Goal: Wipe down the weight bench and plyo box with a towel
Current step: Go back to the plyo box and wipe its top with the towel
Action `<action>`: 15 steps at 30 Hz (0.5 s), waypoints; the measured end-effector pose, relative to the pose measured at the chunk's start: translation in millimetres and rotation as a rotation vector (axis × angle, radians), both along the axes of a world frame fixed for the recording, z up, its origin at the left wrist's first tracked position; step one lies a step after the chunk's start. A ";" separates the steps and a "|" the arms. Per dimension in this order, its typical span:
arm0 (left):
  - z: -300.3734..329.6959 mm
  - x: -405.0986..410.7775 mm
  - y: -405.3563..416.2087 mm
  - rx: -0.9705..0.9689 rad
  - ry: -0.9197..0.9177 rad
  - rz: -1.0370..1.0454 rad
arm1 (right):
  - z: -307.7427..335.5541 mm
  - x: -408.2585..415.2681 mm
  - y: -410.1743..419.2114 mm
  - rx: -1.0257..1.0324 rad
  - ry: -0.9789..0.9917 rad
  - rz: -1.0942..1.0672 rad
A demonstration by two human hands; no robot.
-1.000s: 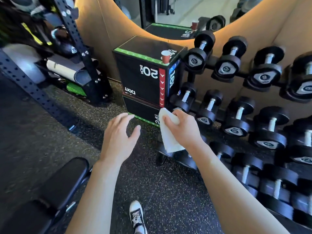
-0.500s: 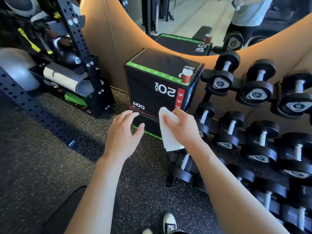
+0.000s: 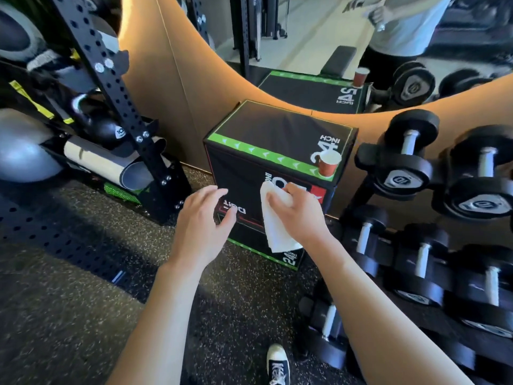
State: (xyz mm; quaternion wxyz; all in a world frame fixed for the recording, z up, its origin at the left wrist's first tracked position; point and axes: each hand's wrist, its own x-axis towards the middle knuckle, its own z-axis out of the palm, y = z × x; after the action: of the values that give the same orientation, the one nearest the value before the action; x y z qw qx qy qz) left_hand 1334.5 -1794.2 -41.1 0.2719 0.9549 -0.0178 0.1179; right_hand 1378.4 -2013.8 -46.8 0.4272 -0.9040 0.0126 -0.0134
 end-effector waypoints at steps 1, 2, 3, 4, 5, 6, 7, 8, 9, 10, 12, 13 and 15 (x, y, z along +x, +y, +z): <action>-0.3 15.6 2.1 -0.005 0.000 0.004 | -0.3 18.2 2.4 0.000 -0.004 -0.002; -1.7 29.7 5.0 -0.013 0.004 0.009 | -0.9 35.1 4.8 0.005 -0.007 -0.004; -3.5 43.0 8.1 -0.019 0.012 0.010 | -1.6 50.3 7.1 0.013 -0.007 -0.006; -5.9 55.4 10.9 -0.022 0.022 0.006 | -3.4 64.1 9.2 0.020 -0.002 -0.011; -8.7 67.8 14.3 -0.025 0.030 0.000 | -5.2 76.9 11.7 0.026 0.005 -0.017; -11.2 81.0 18.3 -0.027 0.035 -0.004 | -7.4 90.0 15.0 0.031 0.012 -0.023; -13.2 95.8 23.0 -0.032 0.037 -0.007 | -8.7 103.4 19.2 0.033 0.019 -0.027; -15.7 111.8 28.1 -0.037 0.038 -0.011 | -10.2 118.0 24.1 0.030 0.027 -0.032; -18.5 128.7 33.7 -0.042 0.039 -0.020 | -11.5 132.9 29.8 0.025 0.029 -0.038; -21.8 146.8 39.7 -0.045 0.040 -0.033 | -13.4 148.2 36.1 0.018 0.028 -0.048; -29.3 180.6 52.2 -0.033 0.042 -0.070 | -20.5 175.0 48.7 0.003 0.030 -0.072; -33.1 197.6 58.7 -0.029 0.044 -0.090 | -23.6 188.1 55.5 0.003 0.033 -0.087; -39.7 233.2 73.5 -0.033 0.046 -0.117 | -31.4 214.6 69.6 -0.005 0.046 -0.122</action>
State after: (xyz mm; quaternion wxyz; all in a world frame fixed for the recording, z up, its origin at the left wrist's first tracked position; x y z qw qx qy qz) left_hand 1567.7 -1720.7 -80.8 0.2943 0.9501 -0.0654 0.0798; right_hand 1593.0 -1944.2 -78.2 0.4228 -0.9027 0.0775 -0.0186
